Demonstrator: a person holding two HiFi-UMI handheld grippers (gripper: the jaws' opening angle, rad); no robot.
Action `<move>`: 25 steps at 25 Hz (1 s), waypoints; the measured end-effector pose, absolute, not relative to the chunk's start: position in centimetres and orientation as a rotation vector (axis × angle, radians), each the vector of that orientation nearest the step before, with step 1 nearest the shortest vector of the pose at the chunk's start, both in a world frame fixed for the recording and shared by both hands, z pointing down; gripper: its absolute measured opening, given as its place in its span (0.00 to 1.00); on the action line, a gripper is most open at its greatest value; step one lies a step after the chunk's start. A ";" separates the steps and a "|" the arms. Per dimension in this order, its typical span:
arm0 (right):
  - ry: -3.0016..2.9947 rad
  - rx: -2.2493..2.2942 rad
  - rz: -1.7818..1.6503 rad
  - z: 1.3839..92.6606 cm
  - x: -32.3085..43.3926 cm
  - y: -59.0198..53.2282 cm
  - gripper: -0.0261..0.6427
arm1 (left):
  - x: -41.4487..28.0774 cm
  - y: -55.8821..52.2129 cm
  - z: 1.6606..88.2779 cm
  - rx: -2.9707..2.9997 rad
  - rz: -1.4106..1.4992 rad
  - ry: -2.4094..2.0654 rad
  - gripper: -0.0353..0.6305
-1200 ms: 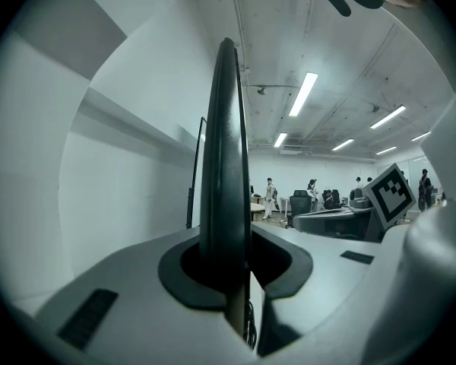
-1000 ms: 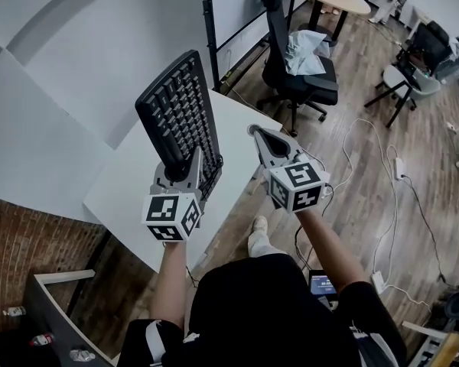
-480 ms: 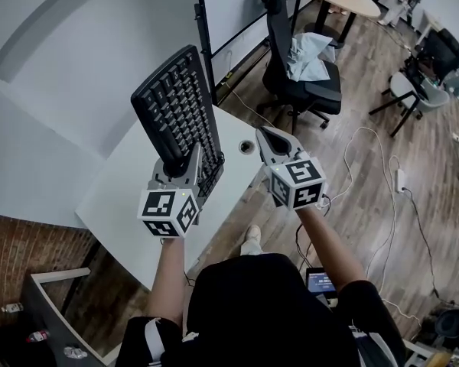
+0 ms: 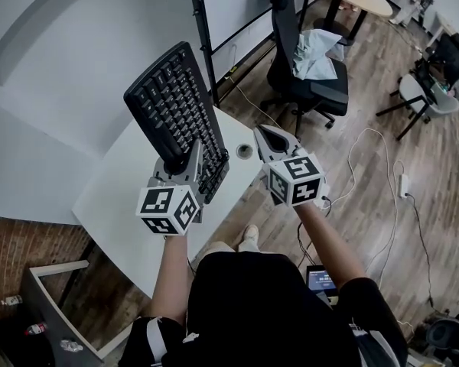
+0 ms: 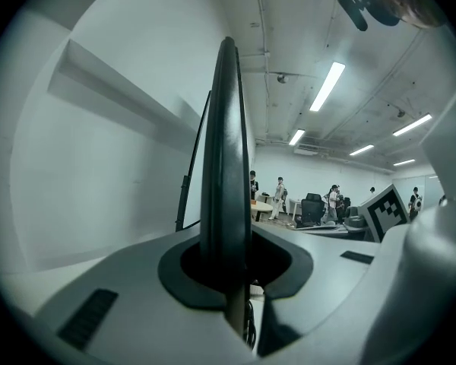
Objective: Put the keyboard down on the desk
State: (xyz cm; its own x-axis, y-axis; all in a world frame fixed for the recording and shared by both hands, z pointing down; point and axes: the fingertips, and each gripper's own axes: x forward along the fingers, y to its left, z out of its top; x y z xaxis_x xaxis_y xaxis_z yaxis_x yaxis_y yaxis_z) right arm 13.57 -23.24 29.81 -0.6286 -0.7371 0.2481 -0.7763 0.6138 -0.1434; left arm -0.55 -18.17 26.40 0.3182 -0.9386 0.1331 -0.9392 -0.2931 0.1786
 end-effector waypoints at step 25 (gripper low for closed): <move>-2.483 1.120 0.474 41.4 7.2 -31.1 0.10 | -8.0 -28.9 37.0 2.128 -0.186 -1.610 0.18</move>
